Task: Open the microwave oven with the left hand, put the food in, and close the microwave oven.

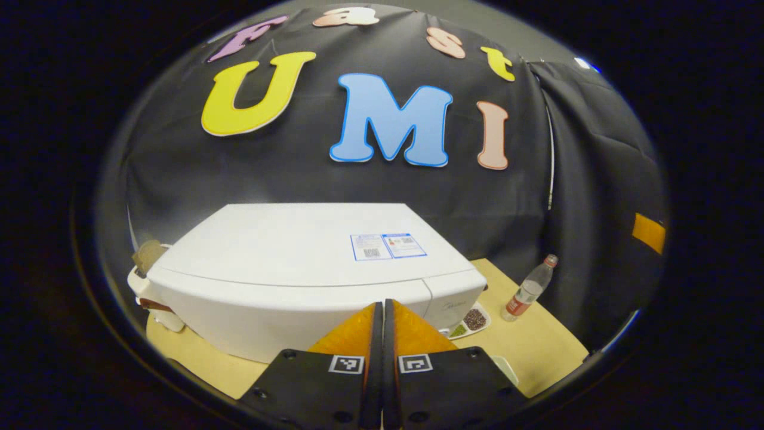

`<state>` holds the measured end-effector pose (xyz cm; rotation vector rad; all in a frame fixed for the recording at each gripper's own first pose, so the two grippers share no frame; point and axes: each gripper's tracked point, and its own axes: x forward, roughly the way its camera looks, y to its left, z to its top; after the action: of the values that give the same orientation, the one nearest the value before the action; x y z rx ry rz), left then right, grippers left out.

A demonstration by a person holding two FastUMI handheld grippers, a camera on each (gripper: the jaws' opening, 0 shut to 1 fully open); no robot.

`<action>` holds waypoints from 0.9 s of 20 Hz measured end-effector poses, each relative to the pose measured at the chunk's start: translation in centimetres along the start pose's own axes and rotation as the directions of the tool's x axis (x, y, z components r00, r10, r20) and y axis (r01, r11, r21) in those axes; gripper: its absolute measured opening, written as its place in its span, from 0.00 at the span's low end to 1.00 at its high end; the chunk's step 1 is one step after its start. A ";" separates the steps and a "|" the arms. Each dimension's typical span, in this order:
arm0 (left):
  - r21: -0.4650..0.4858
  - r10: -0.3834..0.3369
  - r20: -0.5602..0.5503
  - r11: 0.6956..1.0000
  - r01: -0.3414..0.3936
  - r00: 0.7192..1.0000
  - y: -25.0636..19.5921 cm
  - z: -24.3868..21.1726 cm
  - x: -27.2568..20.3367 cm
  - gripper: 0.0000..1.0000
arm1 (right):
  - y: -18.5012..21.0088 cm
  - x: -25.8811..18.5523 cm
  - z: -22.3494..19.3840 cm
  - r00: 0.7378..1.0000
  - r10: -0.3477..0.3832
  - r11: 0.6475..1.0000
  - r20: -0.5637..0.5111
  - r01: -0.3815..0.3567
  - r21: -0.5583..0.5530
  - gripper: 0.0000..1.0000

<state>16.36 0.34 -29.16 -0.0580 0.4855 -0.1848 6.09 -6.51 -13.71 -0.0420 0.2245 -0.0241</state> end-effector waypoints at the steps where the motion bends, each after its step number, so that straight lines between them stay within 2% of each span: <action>1: 0.024 0.002 0.042 1.000 -0.003 0.999 0.0 2.0 -1.6 0.06 | 0.5 -0.1 0.7 1.000 0.006 1.000 0.014 -0.006 0.010 0.95; 3: 0.073 0.016 0.134 0.997 -0.026 0.991 0.3 6.5 -5.6 0.07 | 1.6 -0.2 2.3 0.999 0.022 0.999 0.040 -0.023 0.027 0.95; 4: 0.083 0.010 0.177 0.996 -0.025 0.984 0.1 8.6 -7.9 0.11 | 2.3 -0.3 3.3 0.998 0.029 0.999 0.057 -0.031 0.036 0.95; 5: 0.091 0.016 0.223 0.995 -0.037 0.975 0.2 10.6 -10.1 0.20 | 2.9 -0.4 4.4 0.996 0.035 0.998 0.076 -0.039 0.043 0.95; 9: 0.081 0.072 0.407 0.990 -0.114 0.911 1.4 18.1 -19.1 0.96 | 5.1 -2.0 7.8 0.991 0.054 0.996 0.120 -0.063 0.068 0.95; 11: 0.068 0.089 0.434 0.989 -0.131 0.896 1.7 19.2 -22.4 0.96 | 6.1 -2.9 8.8 0.991 0.059 0.994 0.124 -0.070 0.084 0.95; 18: -0.001 0.138 0.431 0.988 -0.152 0.892 6.0 17.8 -29.4 0.96 | 8.3 -6.9 10.0 0.988 0.044 0.998 0.149 -0.051 0.042 0.95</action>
<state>0.14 12.08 -0.53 -0.0283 0.0425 -0.0290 1.75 2.40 -2.86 0.0075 0.0766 0.0212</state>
